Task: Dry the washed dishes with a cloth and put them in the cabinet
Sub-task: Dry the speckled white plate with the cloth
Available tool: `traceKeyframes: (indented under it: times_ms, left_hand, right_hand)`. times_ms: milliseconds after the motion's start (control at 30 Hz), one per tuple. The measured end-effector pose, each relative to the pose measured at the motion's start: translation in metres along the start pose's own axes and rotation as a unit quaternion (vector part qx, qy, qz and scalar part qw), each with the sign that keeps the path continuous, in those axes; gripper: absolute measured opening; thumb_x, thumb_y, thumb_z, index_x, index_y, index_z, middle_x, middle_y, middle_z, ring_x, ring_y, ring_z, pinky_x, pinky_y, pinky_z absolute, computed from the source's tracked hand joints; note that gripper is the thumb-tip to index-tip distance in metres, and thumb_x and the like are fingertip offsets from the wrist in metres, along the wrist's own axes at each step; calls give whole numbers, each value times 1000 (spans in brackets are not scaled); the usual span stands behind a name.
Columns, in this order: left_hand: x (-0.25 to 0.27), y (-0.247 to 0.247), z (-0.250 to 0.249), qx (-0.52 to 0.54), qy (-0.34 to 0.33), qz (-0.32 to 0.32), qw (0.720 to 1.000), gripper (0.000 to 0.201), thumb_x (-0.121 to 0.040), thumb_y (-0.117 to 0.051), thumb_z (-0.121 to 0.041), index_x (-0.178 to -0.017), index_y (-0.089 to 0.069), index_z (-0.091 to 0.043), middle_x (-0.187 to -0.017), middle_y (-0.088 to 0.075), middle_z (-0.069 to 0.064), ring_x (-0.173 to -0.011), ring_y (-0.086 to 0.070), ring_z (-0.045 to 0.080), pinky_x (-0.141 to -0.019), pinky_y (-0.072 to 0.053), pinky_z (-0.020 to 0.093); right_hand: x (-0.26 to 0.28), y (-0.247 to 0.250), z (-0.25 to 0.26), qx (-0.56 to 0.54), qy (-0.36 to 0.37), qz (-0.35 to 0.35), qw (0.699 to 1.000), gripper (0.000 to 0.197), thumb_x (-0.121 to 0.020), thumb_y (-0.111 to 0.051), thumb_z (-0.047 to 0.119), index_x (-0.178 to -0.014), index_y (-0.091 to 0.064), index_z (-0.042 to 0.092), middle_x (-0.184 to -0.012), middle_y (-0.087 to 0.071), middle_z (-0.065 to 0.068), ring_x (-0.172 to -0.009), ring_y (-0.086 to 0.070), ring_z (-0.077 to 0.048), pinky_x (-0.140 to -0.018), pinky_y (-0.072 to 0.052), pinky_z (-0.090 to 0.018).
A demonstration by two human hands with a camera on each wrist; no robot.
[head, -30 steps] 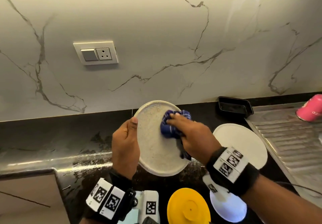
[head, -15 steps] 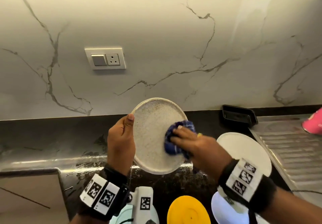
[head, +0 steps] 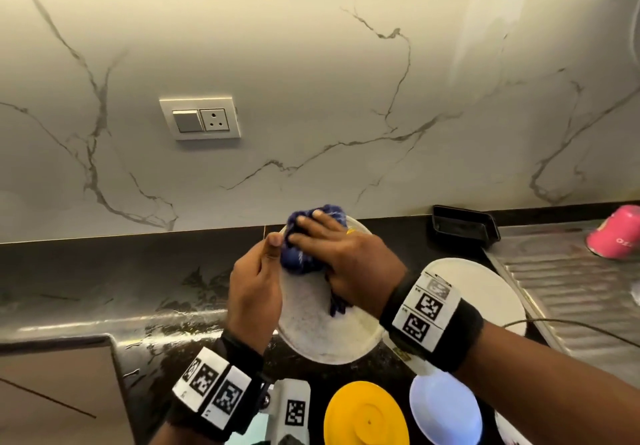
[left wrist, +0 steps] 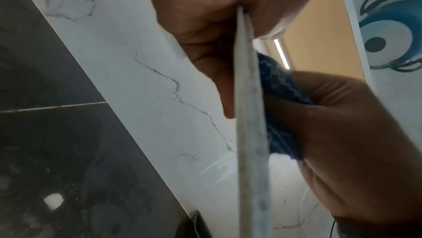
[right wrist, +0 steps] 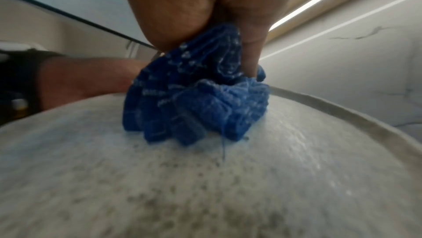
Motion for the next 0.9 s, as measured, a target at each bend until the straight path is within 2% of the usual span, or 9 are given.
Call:
traceKeyframes:
  times_ms: [100,200,300,433,500,633,733,800,900]
  left_hand:
    - [5,-6,-7,-36,-19,-25,999,40,-97,-41,-46,-67,-56,-26,-53,-49,-11,-52,-39,3,-51,-35,22]
    - [9,-12,1,-45,0,-22,999,47,-96,-41,-57,-60,-56,-30,-53,-41,-10,-53,-34,6,-52,-31,29]
    - [9,-22,6,5,14,-4,1000,62,-86,-47,-79,-81,-70,-22,-73,-63,14,-71,-55,22,-66,-47,43]
    - [6,-39,-2,91,59,3,994,64,-93,-41,-66,-109,-72,-12,-107,-75,13,-106,-71,28,-92,-57,47]
    - [4,-47,-4,98,91,6,991,61,-96,-40,-55,-114,-67,-3,-108,-75,17,-104,-73,30,-90,-60,46]
    - [4,-55,3,13,68,7,998,33,-106,-48,-27,-97,-67,-1,-94,-70,24,-88,-70,36,-86,-58,59]
    - [4,-55,12,-2,69,-19,997,35,-105,-51,-32,-93,-69,-4,-87,-65,22,-80,-61,39,-78,-56,56]
    - [2,-50,14,16,72,-46,996,38,-105,-51,-32,-94,-67,1,-84,-60,18,-76,-51,30,-74,-47,49]
    - [4,-45,14,8,67,-64,996,43,-106,-47,-31,-97,-62,8,-85,-57,17,-77,-46,27,-70,-42,46]
  right_hand:
    - [10,9,-30,-38,-205,1,978,62,-88,-52,0,-144,-52,26,-154,-41,3,-144,-37,-19,-113,-39,-38]
    - [26,10,-40,-73,-273,24,959,63,-93,-50,2,-149,-42,30,-158,-34,9,-147,-29,-11,-121,-26,-31]
    - [24,8,-27,-145,-199,14,969,67,-87,-50,-6,-147,-46,24,-156,-37,4,-147,-29,-13,-121,-26,-39]
    - [30,6,-5,-133,-46,60,988,67,-83,-47,-3,-146,-48,19,-154,-41,-1,-147,-29,-19,-114,-39,-45]
    - [38,8,4,-97,33,75,992,53,-89,-57,3,-141,-54,15,-150,-47,-5,-144,-35,-24,-108,-42,-42]
    - [66,3,6,-61,125,108,984,44,-91,-60,9,-134,-62,15,-147,-52,-7,-144,-37,-27,-114,-39,-43]
    - [100,-8,-5,-43,146,152,977,47,-87,-69,3,-132,-62,16,-148,-52,-5,-144,-38,-27,-110,-42,-50]
    - [121,-7,-19,-29,166,155,973,35,-92,-60,9,-126,-66,15,-143,-57,-4,-139,-45,-27,-107,-44,-52]
    - [139,5,-49,9,183,133,974,35,-96,-43,16,-118,-71,13,-137,-61,-7,-135,-50,-29,-107,-45,-50]
Point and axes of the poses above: each hand's wrist, its own x-axis away from the middle knuckle, its own y-axis out of the back of the hand, z = x × y, the point moved 5 cm from there along -x, towards the middle knuckle
